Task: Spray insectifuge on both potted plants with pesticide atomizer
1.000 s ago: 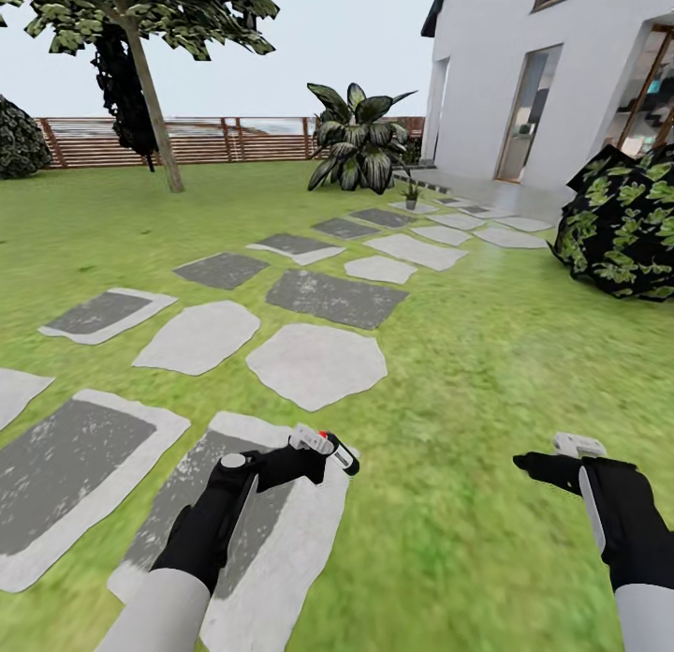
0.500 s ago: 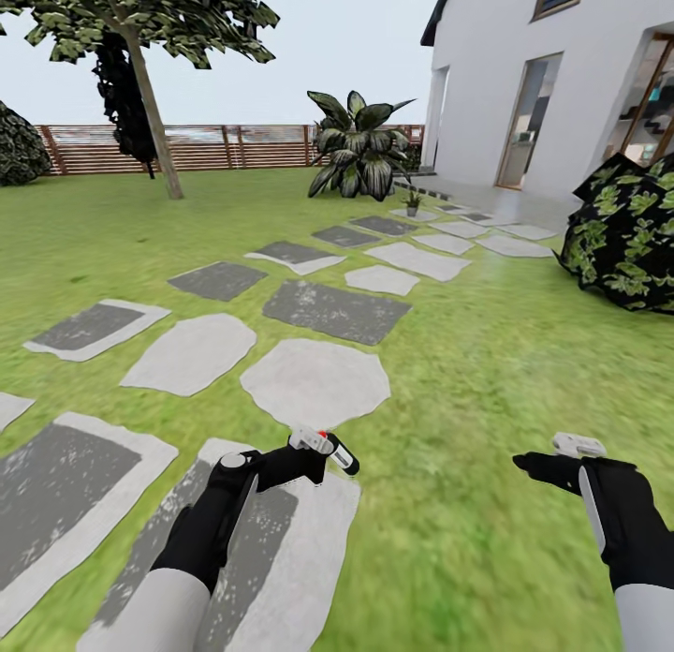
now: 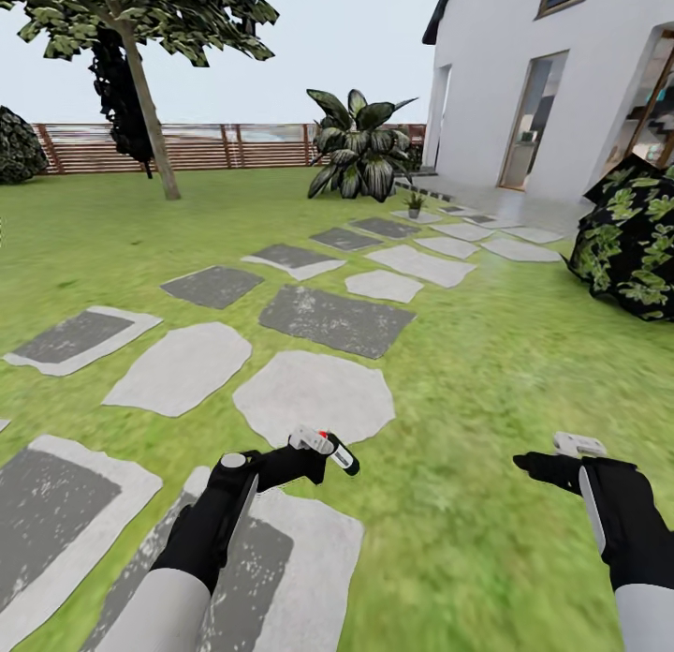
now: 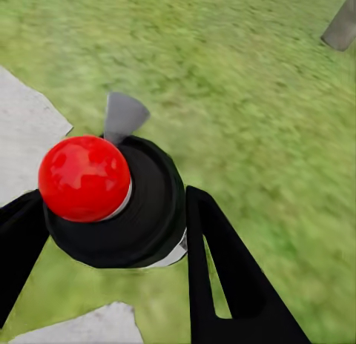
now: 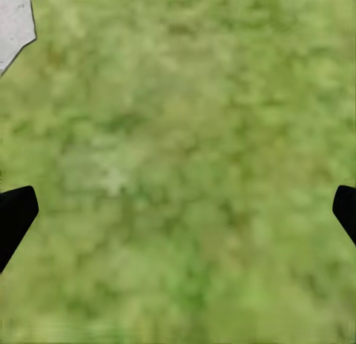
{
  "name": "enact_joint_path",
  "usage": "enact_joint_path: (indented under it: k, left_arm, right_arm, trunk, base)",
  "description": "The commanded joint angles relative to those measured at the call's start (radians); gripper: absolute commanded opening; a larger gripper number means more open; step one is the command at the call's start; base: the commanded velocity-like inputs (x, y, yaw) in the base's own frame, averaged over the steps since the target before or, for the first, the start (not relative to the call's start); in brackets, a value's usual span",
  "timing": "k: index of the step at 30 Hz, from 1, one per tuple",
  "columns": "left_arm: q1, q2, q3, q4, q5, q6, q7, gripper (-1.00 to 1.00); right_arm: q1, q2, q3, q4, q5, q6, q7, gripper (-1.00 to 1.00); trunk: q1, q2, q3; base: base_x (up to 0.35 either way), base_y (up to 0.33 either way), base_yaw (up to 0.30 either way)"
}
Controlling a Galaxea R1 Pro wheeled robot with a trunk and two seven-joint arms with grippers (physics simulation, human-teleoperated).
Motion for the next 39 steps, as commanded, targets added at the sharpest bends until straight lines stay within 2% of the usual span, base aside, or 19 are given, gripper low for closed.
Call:
enact_joint_path:
  k: [1,39]
  left_arm:
    - [-0.001,-0.001,0.001,-0.002,-0.003,0.008,-0.005,-1.00]
    - [0.000,-0.001,0.001,-0.002,-0.003,0.008,-0.006,-1.00]
  right_arm:
    - [-0.001,0.000,-0.001,-0.001,0.010,0.003,0.009,1.00]
    - [-0.001,0.003,0.000,0.001,0.010,0.004,0.008,1.00]
  trunk:
    - [0.000,0.000,-0.001]
    - [0.000,0.000,-0.001]
  base:
    - [0.339,0.000,0.000]
    - [0.339,0.000,0.000]
